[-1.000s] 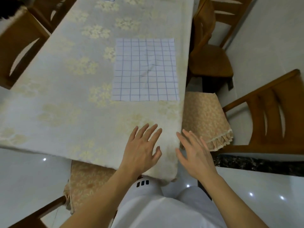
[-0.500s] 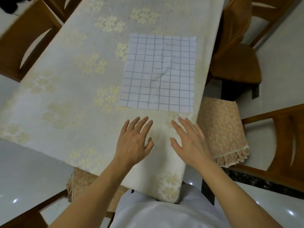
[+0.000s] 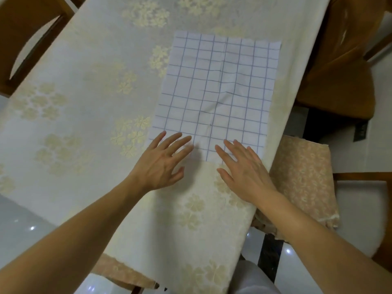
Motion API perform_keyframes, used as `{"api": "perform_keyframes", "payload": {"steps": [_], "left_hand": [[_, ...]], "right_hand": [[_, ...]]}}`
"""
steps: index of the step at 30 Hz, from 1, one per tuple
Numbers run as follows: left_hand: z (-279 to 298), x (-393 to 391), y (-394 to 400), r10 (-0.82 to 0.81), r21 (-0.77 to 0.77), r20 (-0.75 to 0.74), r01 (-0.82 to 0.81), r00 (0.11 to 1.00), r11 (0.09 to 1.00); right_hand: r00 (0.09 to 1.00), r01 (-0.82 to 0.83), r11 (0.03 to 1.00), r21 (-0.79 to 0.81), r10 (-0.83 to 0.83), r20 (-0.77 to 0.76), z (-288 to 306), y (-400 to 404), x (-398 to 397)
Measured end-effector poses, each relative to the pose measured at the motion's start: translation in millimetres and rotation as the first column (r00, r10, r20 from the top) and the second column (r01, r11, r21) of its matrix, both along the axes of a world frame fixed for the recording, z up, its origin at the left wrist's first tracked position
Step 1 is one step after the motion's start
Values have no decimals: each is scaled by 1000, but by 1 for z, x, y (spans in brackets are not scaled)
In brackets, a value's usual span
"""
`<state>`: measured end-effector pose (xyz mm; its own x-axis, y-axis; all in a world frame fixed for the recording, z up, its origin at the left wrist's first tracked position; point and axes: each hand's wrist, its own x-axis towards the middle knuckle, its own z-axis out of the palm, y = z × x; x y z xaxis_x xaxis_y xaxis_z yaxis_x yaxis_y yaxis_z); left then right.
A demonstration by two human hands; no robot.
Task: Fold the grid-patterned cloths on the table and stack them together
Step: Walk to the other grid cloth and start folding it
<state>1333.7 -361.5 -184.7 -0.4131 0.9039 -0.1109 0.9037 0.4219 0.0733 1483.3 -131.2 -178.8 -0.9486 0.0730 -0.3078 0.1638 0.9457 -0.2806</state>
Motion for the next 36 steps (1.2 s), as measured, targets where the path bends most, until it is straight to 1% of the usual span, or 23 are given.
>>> {"api": "perform_keyframes", "payload": {"steps": [3, 7, 11, 15, 20, 23, 28, 32, 36], "left_hand": [[-14, -19, 1, -100, 7, -13, 100, 995, 995], [-31, -38, 0, -190, -12, -7, 190, 982, 982], [-44, -41, -3, -186, 70, -30, 188, 982, 980], [-51, -37, -3, -167, 166, -94, 181, 981, 969], [-59, -33, -4, -167, 212, -166, 200, 972, 957], [-61, -34, -5, -168, 206, -158, 198, 973, 958], [-58, -36, -4, -138, 186, -90, 152, 986, 971], [-52, -29, 3, -64, 192, -41, 71, 997, 979], [-52, -17, 7, -2, 209, -33, 9, 999, 978]], "right_hand": [[996, -87, 993, 81, 90, -23, -18, 12, -13], [985, -168, 977, 130, 170, -11, -35, 28, -27], [978, -197, 972, 130, 205, -47, -48, 36, -26], [966, -188, 975, 118, 205, -155, -59, 36, -22], [920, -189, 975, 120, 219, -326, -71, 34, -17], [883, -168, 978, 124, 205, -422, -76, 31, -16], [815, -112, 985, 134, 168, -554, -82, 24, -16], [822, -48, 998, 38, 62, -565, -83, 16, -20], [838, -15, 992, -127, -56, -542, -72, 15, -18]]}}
